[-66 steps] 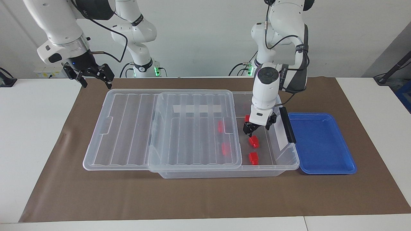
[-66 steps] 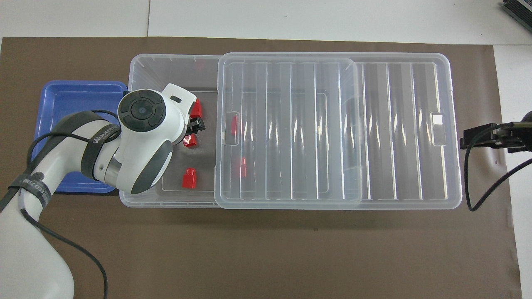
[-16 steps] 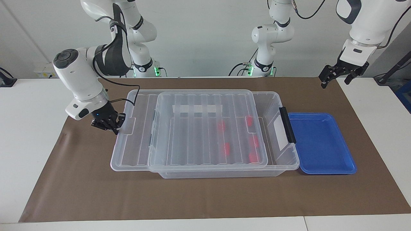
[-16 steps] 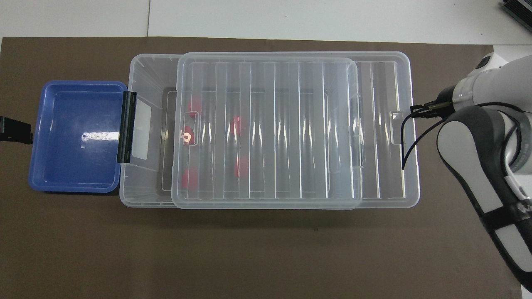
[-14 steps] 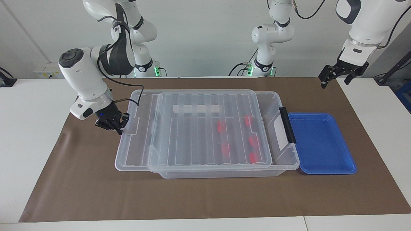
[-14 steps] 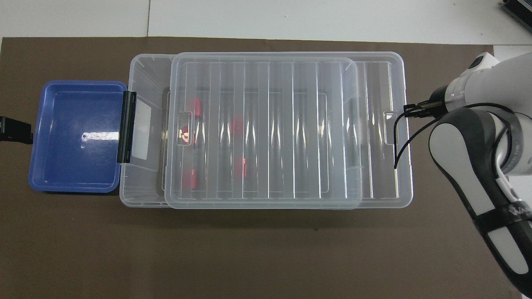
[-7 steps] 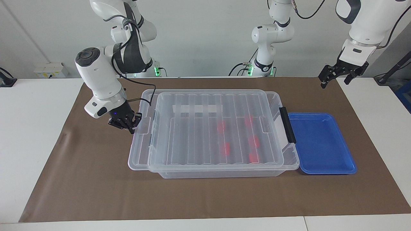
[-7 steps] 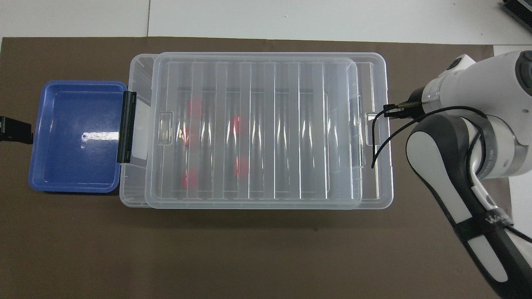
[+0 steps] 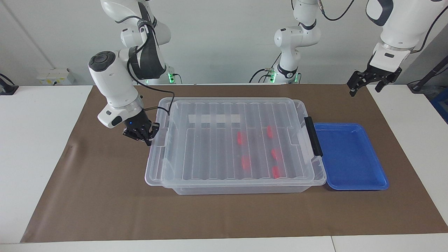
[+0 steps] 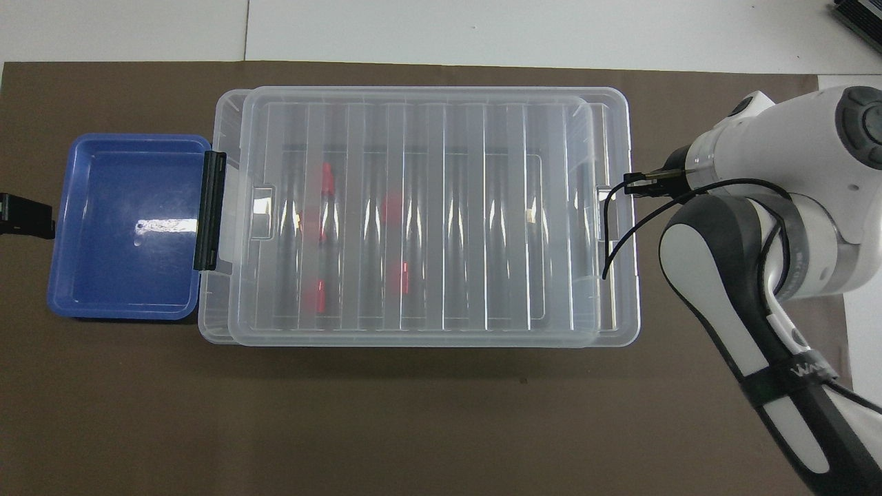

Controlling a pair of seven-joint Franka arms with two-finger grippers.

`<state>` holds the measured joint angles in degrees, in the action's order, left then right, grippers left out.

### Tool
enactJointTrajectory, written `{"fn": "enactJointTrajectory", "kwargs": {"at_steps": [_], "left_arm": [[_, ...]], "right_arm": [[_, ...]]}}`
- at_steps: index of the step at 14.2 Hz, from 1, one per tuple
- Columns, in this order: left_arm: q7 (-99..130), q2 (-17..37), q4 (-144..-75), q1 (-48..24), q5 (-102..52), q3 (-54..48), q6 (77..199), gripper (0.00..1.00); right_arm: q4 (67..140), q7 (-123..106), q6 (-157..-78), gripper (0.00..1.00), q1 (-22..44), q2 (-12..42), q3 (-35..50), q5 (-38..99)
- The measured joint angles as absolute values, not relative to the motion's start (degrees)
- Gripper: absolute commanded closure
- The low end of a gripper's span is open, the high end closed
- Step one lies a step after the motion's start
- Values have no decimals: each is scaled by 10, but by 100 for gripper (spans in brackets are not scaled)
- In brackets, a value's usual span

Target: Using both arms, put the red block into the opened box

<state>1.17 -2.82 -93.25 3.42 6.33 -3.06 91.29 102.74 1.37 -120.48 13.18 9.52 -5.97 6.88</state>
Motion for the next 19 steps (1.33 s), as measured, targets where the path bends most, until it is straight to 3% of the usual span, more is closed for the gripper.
{"fn": "enactJointTrajectory", "kwargs": {"at_steps": [19], "left_arm": [[12, -29, -933, 35, 16, -29, 923, 0]], "right_arm": [[1026, 40, -1206, 100, 144, 95, -60, 69]]}}
